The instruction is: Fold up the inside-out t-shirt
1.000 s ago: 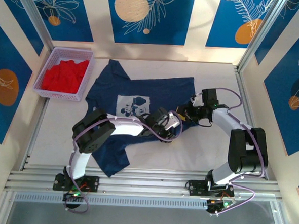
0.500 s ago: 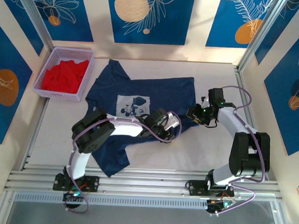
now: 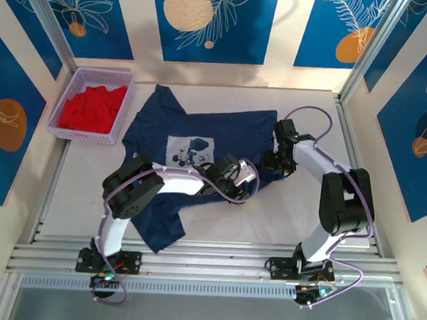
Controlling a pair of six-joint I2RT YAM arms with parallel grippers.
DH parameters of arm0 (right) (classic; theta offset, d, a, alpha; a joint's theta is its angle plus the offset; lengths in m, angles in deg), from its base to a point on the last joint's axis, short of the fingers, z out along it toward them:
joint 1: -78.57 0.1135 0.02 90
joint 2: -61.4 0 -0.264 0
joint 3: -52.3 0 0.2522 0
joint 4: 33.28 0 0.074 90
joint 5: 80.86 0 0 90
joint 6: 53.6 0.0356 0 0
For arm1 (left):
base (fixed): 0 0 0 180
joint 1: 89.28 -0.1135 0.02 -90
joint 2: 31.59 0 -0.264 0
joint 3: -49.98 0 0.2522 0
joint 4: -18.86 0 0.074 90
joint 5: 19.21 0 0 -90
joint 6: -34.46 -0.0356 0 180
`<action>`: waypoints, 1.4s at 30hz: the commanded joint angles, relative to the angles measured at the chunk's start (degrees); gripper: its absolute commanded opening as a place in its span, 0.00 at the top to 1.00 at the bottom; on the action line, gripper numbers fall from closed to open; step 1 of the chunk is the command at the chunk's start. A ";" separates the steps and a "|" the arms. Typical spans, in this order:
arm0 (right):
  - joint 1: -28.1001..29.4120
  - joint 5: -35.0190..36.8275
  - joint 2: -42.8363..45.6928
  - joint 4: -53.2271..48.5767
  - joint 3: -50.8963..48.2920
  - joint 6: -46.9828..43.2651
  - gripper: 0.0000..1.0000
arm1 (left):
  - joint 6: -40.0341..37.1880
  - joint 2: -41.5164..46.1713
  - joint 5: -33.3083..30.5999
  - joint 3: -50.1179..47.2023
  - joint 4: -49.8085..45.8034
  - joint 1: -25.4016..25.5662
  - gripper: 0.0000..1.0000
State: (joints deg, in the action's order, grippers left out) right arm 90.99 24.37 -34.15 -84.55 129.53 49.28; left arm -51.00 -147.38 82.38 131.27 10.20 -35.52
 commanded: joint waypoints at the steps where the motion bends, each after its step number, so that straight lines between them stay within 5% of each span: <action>1: 0.57 2.88 -2.17 -3.53 2.40 -3.38 0.32 | 0.55 -0.43 1.19 -1.13 -5.83 -0.34 0.46; 11: 0.44 -0.66 -8.66 -4.19 6.23 -4.61 0.36 | 0.30 -0.15 0.60 -1.28 -6.08 -0.40 0.46; 19: 0.07 0.28 -6.66 -4.95 4.47 -2.67 0.85 | 0.27 -0.23 0.36 -1.48 -6.01 -0.55 0.46; 24: -1.55 1.56 -0.07 -5.22 -0.02 0.83 0.95 | 0.61 -0.58 0.23 -1.35 -6.00 -0.72 0.46; 36: -16.21 -12.20 17.13 3.51 -17.48 14.96 0.92 | 0.85 -1.39 0.89 -1.17 -5.90 -0.93 0.46; 42: -14.81 -12.37 21.17 5.89 -19.66 14.62 0.67 | 0.83 -1.51 0.95 -1.01 -5.90 -0.91 0.46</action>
State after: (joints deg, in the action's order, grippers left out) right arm 75.04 14.36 -16.03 -81.38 110.12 62.83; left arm -51.00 -147.38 82.62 131.27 10.18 -35.72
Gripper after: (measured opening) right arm 0.312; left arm 0.539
